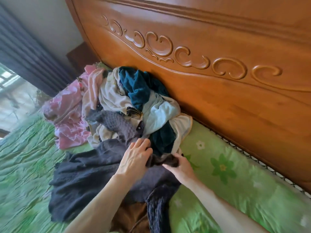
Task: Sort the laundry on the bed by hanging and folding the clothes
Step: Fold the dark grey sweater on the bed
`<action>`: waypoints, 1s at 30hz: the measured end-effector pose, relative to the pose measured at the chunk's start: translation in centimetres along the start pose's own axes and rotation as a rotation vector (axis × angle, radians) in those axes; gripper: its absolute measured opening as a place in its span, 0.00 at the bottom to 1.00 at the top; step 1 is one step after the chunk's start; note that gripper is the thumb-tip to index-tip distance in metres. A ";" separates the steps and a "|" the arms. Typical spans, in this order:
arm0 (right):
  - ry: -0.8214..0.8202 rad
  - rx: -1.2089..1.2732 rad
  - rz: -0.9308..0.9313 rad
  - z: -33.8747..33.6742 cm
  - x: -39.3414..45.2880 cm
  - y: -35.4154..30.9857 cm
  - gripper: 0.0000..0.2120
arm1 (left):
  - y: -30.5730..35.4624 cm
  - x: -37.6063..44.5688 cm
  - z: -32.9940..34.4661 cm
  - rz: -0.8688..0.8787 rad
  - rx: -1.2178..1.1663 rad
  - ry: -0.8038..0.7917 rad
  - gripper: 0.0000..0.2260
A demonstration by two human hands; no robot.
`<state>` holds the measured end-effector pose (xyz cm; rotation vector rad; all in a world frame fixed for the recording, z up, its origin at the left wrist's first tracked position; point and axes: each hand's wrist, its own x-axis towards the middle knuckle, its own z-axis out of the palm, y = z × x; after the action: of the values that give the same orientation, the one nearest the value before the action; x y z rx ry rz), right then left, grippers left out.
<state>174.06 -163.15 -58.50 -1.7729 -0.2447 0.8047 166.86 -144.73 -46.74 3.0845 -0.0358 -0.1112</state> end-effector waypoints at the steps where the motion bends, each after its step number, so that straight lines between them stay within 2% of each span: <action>1: 0.009 -0.002 -0.021 -0.4 -1.1 -1.2 0.09 | -0.3 -1.0 -1.4 0.020 -0.022 -0.008 0.08; 4: 0.044 0.064 -0.066 -0.5 -4.3 -5.2 0.09 | -0.6 -4.7 -5.3 -0.093 -0.117 -0.039 0.10; 6: -0.003 0.073 -0.136 -0.1 -6.5 -8.3 0.08 | -0.7 -7.5 -7.4 -0.195 -0.133 -0.030 0.09; 8: -0.065 0.013 -0.233 -0.1 -8.6 -11.4 0.09 | -0.7 -10.4 -9.7 -0.243 -0.153 0.014 0.09; 12: -0.207 -0.239 -0.436 -1.6 -12.1 -17.8 0.10 | -0.8 -16.2 -15.6 -0.315 -0.169 0.067 0.21; 14: -0.299 -0.377 -0.479 -2.2 -13.5 -20.9 0.13 | -0.7 -19.3 -18.5 -0.338 -0.199 0.088 0.19; 17: -0.407 -0.555 -0.522 -2.4 -15.4 -24.2 0.13 | -0.3 -24.3 -22.2 -0.463 -0.219 0.136 0.13; 22: -0.455 -0.540 -0.559 -0.5 -20.5 -27.1 0.21 | 0.6 -33.6 -26.0 -0.658 -0.339 0.261 0.10; 25: -0.476 -0.491 -0.614 2.7 -24.9 -28.9 0.18 | 0.8 -40.3 -26.9 -0.740 -0.436 0.330 0.11; 30: -0.382 -0.515 -0.873 9.9 -33.7 -32.4 0.09 | 0.5 -53.2 -27.6 -0.797 -0.527 0.419 0.08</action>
<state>149.92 -161.93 -17.31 -1.6946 -1.4708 0.4324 115.82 -142.42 -15.38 2.3537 1.0403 0.4197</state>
